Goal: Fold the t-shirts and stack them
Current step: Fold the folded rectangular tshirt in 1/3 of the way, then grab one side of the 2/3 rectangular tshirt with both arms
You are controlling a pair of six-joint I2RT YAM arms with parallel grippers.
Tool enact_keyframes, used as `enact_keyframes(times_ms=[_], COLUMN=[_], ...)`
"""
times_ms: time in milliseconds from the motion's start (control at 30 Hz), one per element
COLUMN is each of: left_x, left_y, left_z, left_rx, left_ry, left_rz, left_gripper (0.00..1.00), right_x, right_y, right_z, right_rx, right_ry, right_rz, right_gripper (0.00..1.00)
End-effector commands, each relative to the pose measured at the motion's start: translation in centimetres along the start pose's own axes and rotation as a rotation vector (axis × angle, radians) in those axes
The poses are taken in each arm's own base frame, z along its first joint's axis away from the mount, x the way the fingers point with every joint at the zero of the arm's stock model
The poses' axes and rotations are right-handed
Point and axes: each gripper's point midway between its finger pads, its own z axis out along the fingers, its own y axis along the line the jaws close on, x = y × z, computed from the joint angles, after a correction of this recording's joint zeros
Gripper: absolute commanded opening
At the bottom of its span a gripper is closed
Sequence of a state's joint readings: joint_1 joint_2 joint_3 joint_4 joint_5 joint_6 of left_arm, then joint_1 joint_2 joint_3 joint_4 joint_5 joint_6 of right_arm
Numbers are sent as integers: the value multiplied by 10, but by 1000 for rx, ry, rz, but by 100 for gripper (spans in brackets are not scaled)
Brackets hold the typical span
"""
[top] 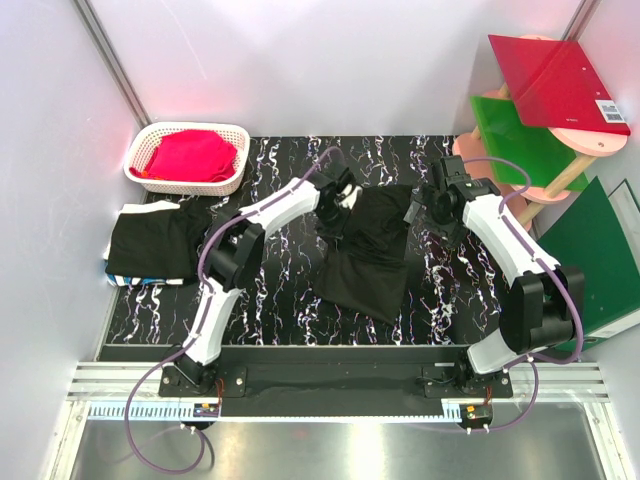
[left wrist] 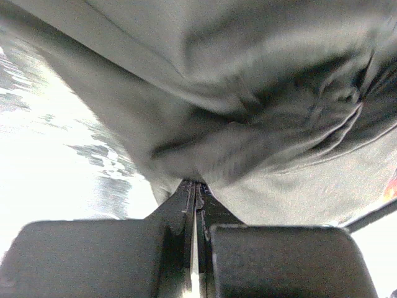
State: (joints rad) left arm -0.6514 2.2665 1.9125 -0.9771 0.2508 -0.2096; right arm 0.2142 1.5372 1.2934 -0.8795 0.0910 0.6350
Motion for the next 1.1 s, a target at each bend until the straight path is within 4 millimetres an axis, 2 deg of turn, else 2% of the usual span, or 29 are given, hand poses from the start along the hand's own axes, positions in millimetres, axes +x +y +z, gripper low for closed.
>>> enact_keyframes(times_ms=[0, 133, 167, 267, 300, 367, 433, 467, 500, 533, 567, 600, 633, 667, 700, 733, 800, 833, 900, 933, 967, 1000, 1033, 1067], left_x=[-47, -57, -64, -64, -62, -64, -56, -56, -40, -32, -35, -11, -3, 10, 17, 23, 41, 45, 62, 63, 74, 74, 86, 89], left_y=[15, 33, 37, 56, 59, 62, 61, 59, 62, 55, 57, 61, 55, 61, 64, 64, 59, 57, 53, 52, 50, 45, 43, 40], left_z=[-50, -65, -65, -56, -52, -56, -68, -84, -79, -81, -102, -88, -92, -96, -95, -96, -93, -91, -78, -73, -63, -60, -50, -46], left_rx=[-25, -49, -52, -43, -33, -12, -7, 5, 16, 82, 128, 166, 235, 234, 224, 226, 249, 262, 298, 321, 338, 380, 399, 421], left_ry=[-195, -256, -287, -278, -266, -286, -301, -334, -303, -296, -366, -317, -318, -327, -326, -325, -302, -297, -247, -246, -214, -222, -190, -176], left_rz=[-54, -110, -116, -183, -204, -219, -203, -194, -200, -204, -214, -275, -283, -297, -274, -260, -253, -255, -292, -298, -335, -335, -364, -388], left_gripper=[0, 0, 0, 0, 0, 0, 0, 1, 5, 10, 22, 62, 80, 99, 99, 99, 99, 99, 99, 99, 99, 99, 99, 99], right_x=[2, 7, 9, 15, 16, 22, 30, 37, 45, 51, 59, 66, 66, 75, 78, 92, 100, 117, 128, 145, 154, 169, 174, 181], right_y=[5, 3, 3, 2, 2, 3, 10, 10, 16, 17, 14, 16, 19, 13, 14, 6, 8, 0, 1, -9, -13, -20, -22, -24], right_z=[0, 3, 4, 8, 7, 7, 5, 4, 2, 0, -1, -5, -7, -9, -11, -6, -9, -4, -2, 4, 5, 11, 10, 10], right_rx=[-27, -22, -24, -23, -27, -37, -79, -96, -135, -149, -161, -192, -227, -236, -262, -248, -298, -278, -302, -278, -272, -248, -253, -250], right_ry=[2, 20, 25, 49, 55, 76, 116, 145, 186, 204, 224, 248, 243, 255, 265, 307, 334, 375, 408, 438, 461, 494, 503, 519], right_rz=[7, 3, 6, 20, 27, 39, 49, 51, 56, 67, 102, 125, 149, 202, 233, 291, 357, 424, 510, 548, 579, 635, 659, 684], right_gripper=[100, 100, 100, 100, 100, 100, 100, 100, 100, 100, 100, 100, 100, 100, 100, 100, 100, 98, 94, 93, 93, 93, 92, 91])
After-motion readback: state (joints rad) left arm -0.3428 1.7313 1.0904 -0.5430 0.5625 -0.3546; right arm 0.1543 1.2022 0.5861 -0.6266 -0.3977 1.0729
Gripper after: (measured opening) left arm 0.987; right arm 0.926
